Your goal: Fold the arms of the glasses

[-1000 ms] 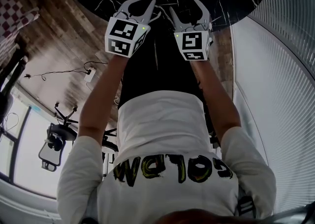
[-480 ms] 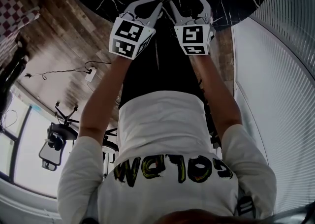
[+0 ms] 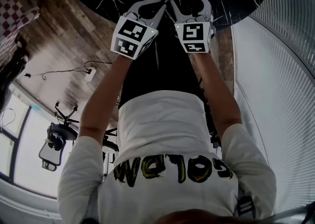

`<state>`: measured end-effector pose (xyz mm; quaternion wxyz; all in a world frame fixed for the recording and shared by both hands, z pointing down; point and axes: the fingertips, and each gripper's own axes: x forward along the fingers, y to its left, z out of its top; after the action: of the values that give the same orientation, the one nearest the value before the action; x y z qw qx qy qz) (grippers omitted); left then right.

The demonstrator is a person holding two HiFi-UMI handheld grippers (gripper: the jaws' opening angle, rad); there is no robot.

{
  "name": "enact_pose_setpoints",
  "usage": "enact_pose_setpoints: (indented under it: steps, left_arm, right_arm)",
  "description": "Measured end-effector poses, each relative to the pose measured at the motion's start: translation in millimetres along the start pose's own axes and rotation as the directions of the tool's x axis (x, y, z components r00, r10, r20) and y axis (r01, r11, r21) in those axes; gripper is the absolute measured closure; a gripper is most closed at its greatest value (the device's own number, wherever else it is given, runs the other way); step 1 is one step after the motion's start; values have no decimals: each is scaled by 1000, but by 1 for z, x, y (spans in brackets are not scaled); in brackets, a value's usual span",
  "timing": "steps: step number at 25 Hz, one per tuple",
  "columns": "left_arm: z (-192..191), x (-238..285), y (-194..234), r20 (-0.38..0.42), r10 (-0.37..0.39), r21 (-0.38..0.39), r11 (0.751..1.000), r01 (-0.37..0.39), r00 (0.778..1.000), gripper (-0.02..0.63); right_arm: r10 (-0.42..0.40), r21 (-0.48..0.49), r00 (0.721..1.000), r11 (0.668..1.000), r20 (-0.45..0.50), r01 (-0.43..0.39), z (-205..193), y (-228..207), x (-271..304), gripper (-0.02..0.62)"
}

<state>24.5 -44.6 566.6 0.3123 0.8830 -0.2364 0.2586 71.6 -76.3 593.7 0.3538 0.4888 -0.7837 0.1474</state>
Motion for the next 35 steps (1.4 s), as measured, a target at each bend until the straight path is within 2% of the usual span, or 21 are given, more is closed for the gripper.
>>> enact_pose_setpoints:
  steps: [8, 13, 17, 23, 28, 33, 35]
  left_arm:
    - [-6, 4, -9, -13, -26, 10, 1000, 26, 1000, 595]
    - [-10, 4, -14, -22, -39, 16, 999, 40, 999, 591]
    - [-15, 7, -22, -32, -71, 17, 997, 71, 997, 555]
    - [-13, -3, -24, -17, -43, 23, 999, 44, 999, 555]
    - [-8, -23, -38, 1, -67, 1, 998, 67, 998, 555]
    - [4, -56, -53, 50, -44, -6, 999, 44, 998, 555]
    - [13, -70, -65, 80, -59, -13, 998, 60, 995, 555]
  right_arm:
    - [13, 34, 999, 999, -48, -12, -24, 1, -4, 327]
    - [15, 58, 999, 998, -47, -12, -28, 1, -6, 327]
    - [11, 44, 998, 999, -63, -8, -29, 0, -8, 327]
    - [4, 12, 995, 1000, -100, -3, -39, -4, -14, 327]
    - [-3, -17, 991, 1000, -130, 1, -48, -9, -24, 331]
    - [-15, 29, 998, 999, -61, 17, -21, -17, -57, 353]
    - [8, 63, 1000, 998, -16, -7, -2, -14, -76, 426]
